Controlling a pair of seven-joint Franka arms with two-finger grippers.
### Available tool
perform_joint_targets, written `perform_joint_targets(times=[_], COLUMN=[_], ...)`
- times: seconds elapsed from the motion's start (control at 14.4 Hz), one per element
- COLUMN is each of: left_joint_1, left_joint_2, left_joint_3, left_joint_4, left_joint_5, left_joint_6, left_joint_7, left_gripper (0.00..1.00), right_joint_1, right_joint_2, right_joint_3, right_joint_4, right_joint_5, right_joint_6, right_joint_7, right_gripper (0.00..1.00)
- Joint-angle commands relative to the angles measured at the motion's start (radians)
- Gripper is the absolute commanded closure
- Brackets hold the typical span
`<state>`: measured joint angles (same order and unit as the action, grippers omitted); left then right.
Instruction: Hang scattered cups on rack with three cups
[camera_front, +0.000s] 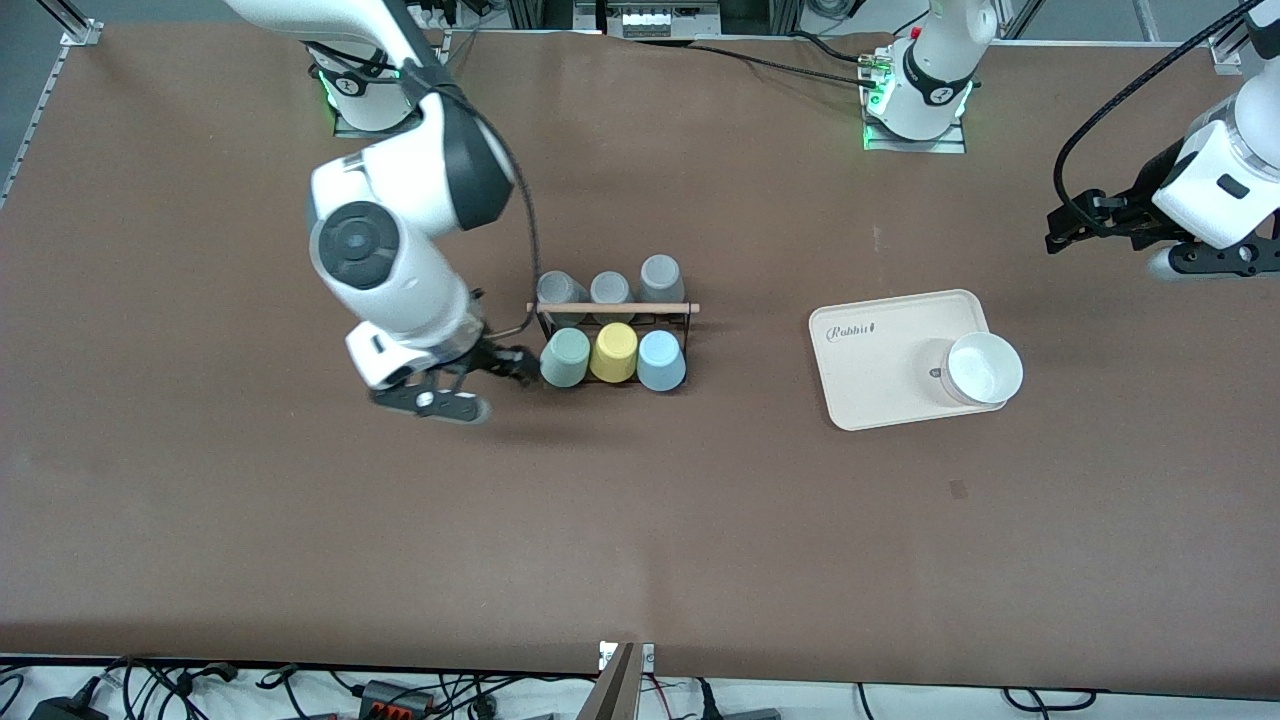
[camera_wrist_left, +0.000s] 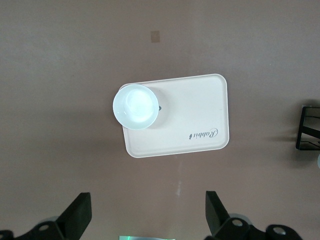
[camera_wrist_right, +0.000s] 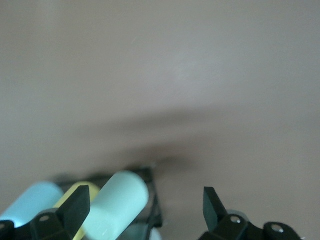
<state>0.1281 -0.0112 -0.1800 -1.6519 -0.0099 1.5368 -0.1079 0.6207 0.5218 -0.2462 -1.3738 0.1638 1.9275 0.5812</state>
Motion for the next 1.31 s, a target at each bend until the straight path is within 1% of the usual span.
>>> perform_joint_targets(times=[0.0, 0.21, 0.35, 0.48, 0.69, 0.83, 0.9, 0.97, 1.11, 1.18, 1.25], left_joint_1=[0.008, 0.008, 0.010, 0.010, 0.010, 0.010, 0.010, 0.010, 0.010, 0.010, 0.012], left_joint_2=[-0.009, -0.009, -0.009, -0.009, -0.009, -0.009, -0.009, -0.007, -0.009, -0.007, -0.007], left_joint_3=[-0.006, -0.006, -0.003, 0.001, 0.001, 0.002, 0.002, 0.002, 0.002, 0.002, 0.002], left_joint_4=[0.012, 0.012, 0.011, 0.012, 0.012, 0.011, 0.011, 0.011, 0.011, 0.011, 0.011], left_joint_5=[-0.018, -0.019, -0.019, -0.019, -0.019, -0.019, -0.019, -0.018, -0.019, -0.019, -0.019], left_joint_6=[-0.021, -0.023, -0.023, -0.023, -0.024, -0.024, -0.024, -0.026, -0.026, -0.026, -0.026], left_joint_7=[0.025, 0.025, 0.025, 0.025, 0.025, 0.025, 0.027, 0.027, 0.027, 0.027, 0.027], left_gripper=[0.00, 0.00, 0.00, 0.00, 0.00, 0.00, 0.00, 0.00, 0.00, 0.00, 0.00], right_joint_1=[-0.094, -0.215, -0.262, -0.306, -0.337, -0.361, -0.390, -0.435, -0.579, -0.614, -0.622], right_joint_2=[-0.014, -0.057, -0.077, -0.118, -0.170, -0.195, -0.204, -0.210, -0.232, -0.246, -0.264], right_joint_3=[-0.021, -0.019, -0.022, -0.021, -0.025, -0.018, -0.004, 0.039, 0.186, 0.233, 0.245], right_joint_4=[0.028, 0.027, 0.027, 0.027, 0.028, 0.042, 0.042, 0.044, 0.042, 0.038, 0.027], right_joint_5=[-0.007, -0.009, -0.012, -0.012, -0.012, -0.010, -0.013, -0.026, -0.099, -0.143, -0.179], right_joint_6=[-0.082, -0.091, -0.097, -0.140, -0.228, -0.236, -0.233, -0.232, -0.229, -0.229, -0.232], right_joint_7=[-0.106, -0.298, -0.389, -0.405, -0.406, -0.429, -0.454, -0.475, -0.500, -0.523, -0.532], right_gripper=[0.00, 0.00, 0.00, 0.00, 0.00, 0.00, 0.00, 0.00, 0.00, 0.00, 0.00])
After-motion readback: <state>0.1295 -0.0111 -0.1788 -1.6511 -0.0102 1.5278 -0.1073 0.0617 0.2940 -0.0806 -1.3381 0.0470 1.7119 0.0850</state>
